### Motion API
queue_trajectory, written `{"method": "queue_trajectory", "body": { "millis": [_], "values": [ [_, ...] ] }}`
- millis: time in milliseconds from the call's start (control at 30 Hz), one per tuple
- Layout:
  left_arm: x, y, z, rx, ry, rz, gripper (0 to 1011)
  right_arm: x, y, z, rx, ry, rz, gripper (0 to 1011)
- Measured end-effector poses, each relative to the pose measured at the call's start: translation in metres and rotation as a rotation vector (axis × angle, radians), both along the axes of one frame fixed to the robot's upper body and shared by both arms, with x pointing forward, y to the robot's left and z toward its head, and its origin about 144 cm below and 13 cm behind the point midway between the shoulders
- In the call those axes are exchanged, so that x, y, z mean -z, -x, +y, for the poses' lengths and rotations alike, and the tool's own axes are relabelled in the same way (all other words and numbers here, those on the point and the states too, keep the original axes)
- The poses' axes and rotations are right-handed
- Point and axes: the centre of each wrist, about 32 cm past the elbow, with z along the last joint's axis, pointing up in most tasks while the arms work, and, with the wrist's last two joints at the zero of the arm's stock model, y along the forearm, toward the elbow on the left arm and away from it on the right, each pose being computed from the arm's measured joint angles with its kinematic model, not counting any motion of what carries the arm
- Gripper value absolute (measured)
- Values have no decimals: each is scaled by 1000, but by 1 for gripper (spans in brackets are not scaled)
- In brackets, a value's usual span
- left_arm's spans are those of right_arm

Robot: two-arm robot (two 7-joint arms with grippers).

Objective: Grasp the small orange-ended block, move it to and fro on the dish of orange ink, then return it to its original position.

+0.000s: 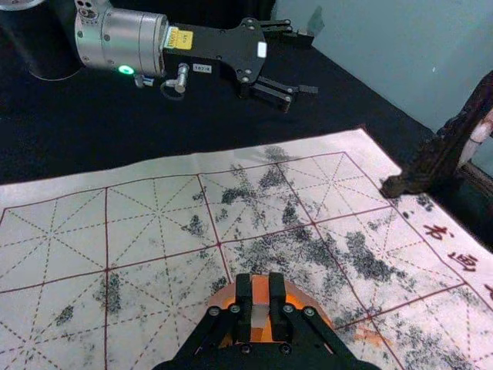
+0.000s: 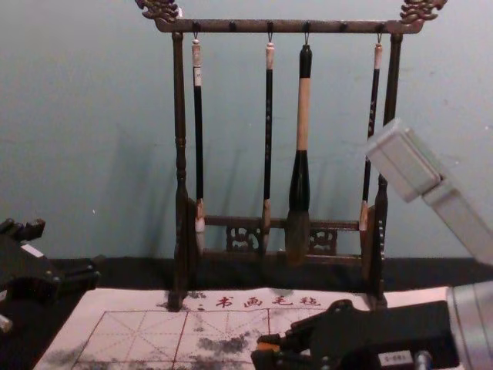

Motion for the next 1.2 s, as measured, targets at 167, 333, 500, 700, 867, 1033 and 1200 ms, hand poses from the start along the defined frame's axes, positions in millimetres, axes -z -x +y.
{"method": "queue_trajectory", "body": {
  "millis": [167, 333, 500, 700, 867, 1033, 1200],
  "values": [
    [0, 0, 0, 0, 0, 0, 1001, 1, -2, 3, -1, -4, 5, 131],
    [0, 0, 0, 0, 0, 0, 1001, 2, -5, 8, -1, -9, 11, 131],
    [0, 0, 0, 0, 0, 0, 1001, 3, -8, 11, 3, -10, 14, 131],
    [0, 0, 0, 0, 0, 0, 1001, 3, -12, 14, 14, -8, 13, 131],
    [0, 0, 0, 0, 0, 0, 1001, 4, -15, 14, 27, -7, 11, 131],
    [0, 0, 0, 0, 0, 0, 1001, 4, -16, 13, 40, -3, 6, 131],
    [0, 0, 0, 0, 0, 0, 1001, 4, -17, 11, 52, 2, 1, 131]
  ]
}}
